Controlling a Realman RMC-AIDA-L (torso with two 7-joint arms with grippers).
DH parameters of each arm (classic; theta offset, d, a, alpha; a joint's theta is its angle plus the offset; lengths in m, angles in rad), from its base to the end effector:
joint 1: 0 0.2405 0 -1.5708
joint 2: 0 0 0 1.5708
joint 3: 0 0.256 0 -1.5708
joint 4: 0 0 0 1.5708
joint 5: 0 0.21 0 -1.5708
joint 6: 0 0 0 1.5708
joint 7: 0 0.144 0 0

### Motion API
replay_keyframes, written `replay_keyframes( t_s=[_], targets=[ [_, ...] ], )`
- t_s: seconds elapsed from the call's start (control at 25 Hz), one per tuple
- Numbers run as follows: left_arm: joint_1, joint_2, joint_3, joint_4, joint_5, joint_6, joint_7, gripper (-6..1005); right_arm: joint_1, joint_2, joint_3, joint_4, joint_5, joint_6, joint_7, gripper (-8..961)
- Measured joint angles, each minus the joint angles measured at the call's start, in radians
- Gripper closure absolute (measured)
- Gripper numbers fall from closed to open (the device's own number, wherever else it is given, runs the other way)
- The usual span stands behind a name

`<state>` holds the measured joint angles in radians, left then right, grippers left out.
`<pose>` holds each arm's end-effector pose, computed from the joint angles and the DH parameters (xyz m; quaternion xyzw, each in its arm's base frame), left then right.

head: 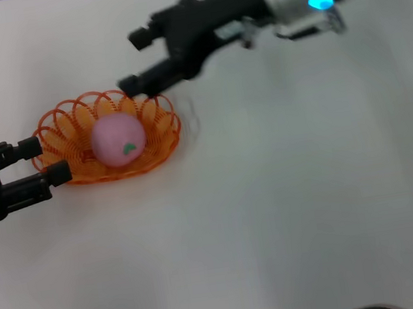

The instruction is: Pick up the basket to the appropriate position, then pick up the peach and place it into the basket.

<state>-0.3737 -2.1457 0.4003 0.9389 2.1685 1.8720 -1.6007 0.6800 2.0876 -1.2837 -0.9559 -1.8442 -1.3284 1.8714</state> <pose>-0.2943 0.2652 0.0454 -0.8986 -0.3273 -0.2663 0.1207 0.1277 0.3719 -0.0393 -0.9716 0.1653 0.1608 0.0537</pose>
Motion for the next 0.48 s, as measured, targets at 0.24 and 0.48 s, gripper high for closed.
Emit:
replay_keyframes(
  t_s=[0.24, 0.48],
  targets=[
    [-0.001, 0.006, -0.014, 0.000, 0.000, -0.001, 0.003, 138, -0.218, -0.003, 0.149, -0.008, 0.058, -0.212, -0.219, 71],
    [0.005, 0.009, -0.015, 0.003, 0.007, -0.002, 0.005, 138, -0.336, -0.027, 0.295, -0.005, 0.017, -0.307, -0.285, 70]
  ],
)
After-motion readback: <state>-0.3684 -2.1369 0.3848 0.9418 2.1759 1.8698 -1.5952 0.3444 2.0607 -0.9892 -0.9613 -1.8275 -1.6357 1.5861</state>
